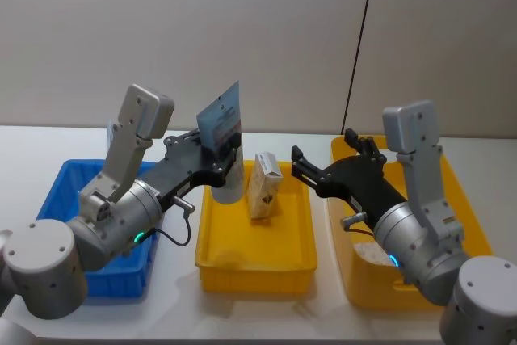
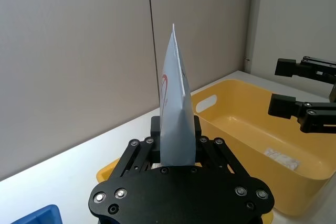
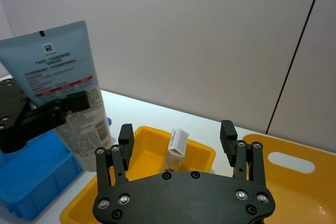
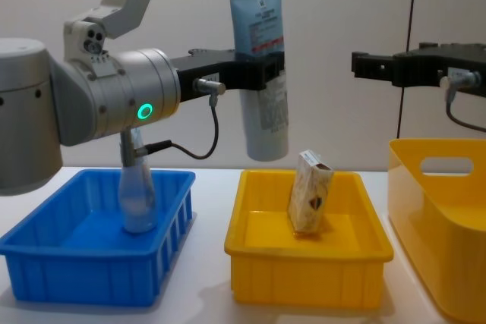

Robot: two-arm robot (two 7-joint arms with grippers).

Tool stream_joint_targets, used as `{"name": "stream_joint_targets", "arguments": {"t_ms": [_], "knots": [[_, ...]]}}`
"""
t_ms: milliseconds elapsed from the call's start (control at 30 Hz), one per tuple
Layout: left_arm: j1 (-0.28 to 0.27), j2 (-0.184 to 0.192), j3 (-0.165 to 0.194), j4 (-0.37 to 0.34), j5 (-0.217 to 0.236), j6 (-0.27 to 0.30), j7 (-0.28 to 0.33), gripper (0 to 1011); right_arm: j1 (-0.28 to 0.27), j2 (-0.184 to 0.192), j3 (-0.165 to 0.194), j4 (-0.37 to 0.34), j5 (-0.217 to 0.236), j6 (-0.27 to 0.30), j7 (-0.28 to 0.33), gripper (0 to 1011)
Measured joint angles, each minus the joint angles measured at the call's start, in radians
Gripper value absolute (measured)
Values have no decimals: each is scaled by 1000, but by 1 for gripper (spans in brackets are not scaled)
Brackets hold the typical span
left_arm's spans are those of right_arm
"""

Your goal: Bimanual collaborative sorting of washing and personal care products

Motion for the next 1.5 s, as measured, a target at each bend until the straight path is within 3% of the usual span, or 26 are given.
{"name": "stream_joint_targets", "arguments": {"t_ms": [400,967,1500], "knots": [[-8,-12,-1,12,-15,13,-5,262,5,25,-3,1,51,16,67,1002],[-11,-17,0,19,-22,19,-7,262,64,101,-26,64,149,47,258,1002],[-12,-18,0,20,-24,21,-7,262,152,141,-74,169,171,49,366,1002]]}}
